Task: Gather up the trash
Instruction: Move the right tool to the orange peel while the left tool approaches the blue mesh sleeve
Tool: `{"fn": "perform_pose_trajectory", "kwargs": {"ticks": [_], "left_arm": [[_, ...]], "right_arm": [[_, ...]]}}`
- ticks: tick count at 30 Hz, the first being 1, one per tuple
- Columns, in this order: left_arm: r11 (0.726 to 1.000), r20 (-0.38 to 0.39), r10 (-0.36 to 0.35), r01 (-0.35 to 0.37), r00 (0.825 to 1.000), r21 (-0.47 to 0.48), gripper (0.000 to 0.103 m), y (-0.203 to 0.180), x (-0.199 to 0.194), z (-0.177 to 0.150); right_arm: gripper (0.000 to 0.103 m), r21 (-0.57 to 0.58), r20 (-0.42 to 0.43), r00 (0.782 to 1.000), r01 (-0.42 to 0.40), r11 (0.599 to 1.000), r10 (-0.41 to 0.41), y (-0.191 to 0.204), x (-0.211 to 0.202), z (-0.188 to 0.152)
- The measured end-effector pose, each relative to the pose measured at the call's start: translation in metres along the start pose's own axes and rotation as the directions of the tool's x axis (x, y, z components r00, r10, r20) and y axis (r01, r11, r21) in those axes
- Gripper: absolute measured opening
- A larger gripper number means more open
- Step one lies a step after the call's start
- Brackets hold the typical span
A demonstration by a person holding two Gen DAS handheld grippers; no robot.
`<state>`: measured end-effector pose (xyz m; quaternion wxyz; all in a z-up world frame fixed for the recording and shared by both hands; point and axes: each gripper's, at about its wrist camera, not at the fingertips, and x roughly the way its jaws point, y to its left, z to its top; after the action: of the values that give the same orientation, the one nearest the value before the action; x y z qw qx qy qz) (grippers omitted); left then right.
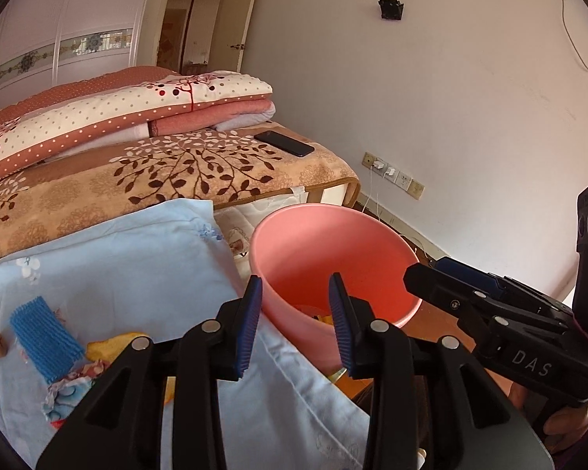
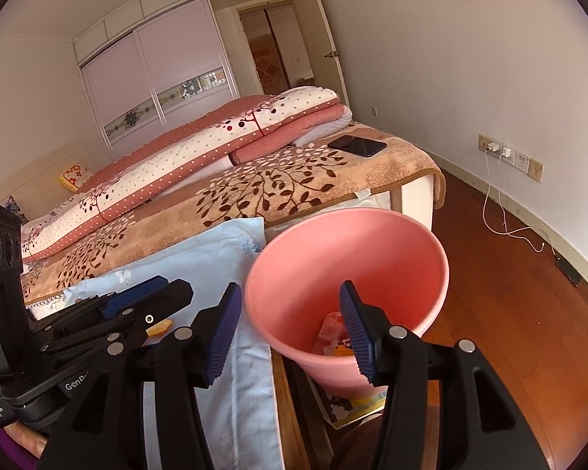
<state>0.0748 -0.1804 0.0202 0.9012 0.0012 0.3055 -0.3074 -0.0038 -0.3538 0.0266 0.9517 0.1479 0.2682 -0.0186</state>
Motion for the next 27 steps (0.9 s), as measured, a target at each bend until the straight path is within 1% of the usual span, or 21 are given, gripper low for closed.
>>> {"fn": "perform_pose_trajectory", "kwargs": {"ticks": [4,8,12,13,15,18,20,23,27], "left_arm": [[0.998,-0.008,0.048,-0.048,0.999,-0.039,0.035,0.01,-0.019,-0.014],[0.994,-0.014,0.078,-0.079,0.997,-0.071,0.035,0.019,-0.035,-0.025],[0.992,0.027,0.062,-0.059,0.998,-0.113,0.035,0.03,-0.052,-0.028],[0.991,0.027,0.065,-0.061,0.998,-0.119,0.035,0.031,-0.054,-0.028],[0.99,0.019,0.043,-0.04,0.999,-0.133,0.035,0.034,-0.055,-0.029],[0.988,0.011,0.037,-0.035,0.999,-0.153,0.035,0.039,-0.056,-0.032],[0.987,0.012,0.021,-0.019,1.0,-0.16,0.035,0.042,-0.057,-0.034],[0.987,0.013,0.025,-0.022,1.0,-0.161,0.035,0.045,-0.057,-0.036],[0.982,0.011,0.052,-0.049,0.999,-0.181,0.035,0.056,-0.055,-0.04]], "right_arm": [[0.051,-0.011,0.017,1.0,-0.011,1.0,0.011,0.015,-0.012,-0.007],[0.051,-0.034,0.032,0.999,-0.012,0.999,0.013,0.03,-0.022,-0.009],[0.052,-0.074,0.041,0.999,-0.011,0.997,0.014,0.047,-0.028,-0.012],[0.052,-0.085,0.043,0.999,-0.009,0.996,0.013,0.051,-0.03,-0.013],[0.052,-0.103,0.046,0.999,-0.009,0.995,0.014,0.058,-0.032,-0.016],[0.053,-0.128,0.05,0.999,-0.008,0.992,0.014,0.068,-0.035,-0.019],[0.053,-0.138,0.049,0.999,-0.011,0.99,0.018,0.072,-0.035,-0.02],[0.053,-0.154,0.041,0.999,-0.019,0.988,0.025,0.079,-0.031,-0.022],[0.053,-0.181,0.026,0.999,-0.034,0.983,0.04,0.089,-0.019,-0.022]]}}
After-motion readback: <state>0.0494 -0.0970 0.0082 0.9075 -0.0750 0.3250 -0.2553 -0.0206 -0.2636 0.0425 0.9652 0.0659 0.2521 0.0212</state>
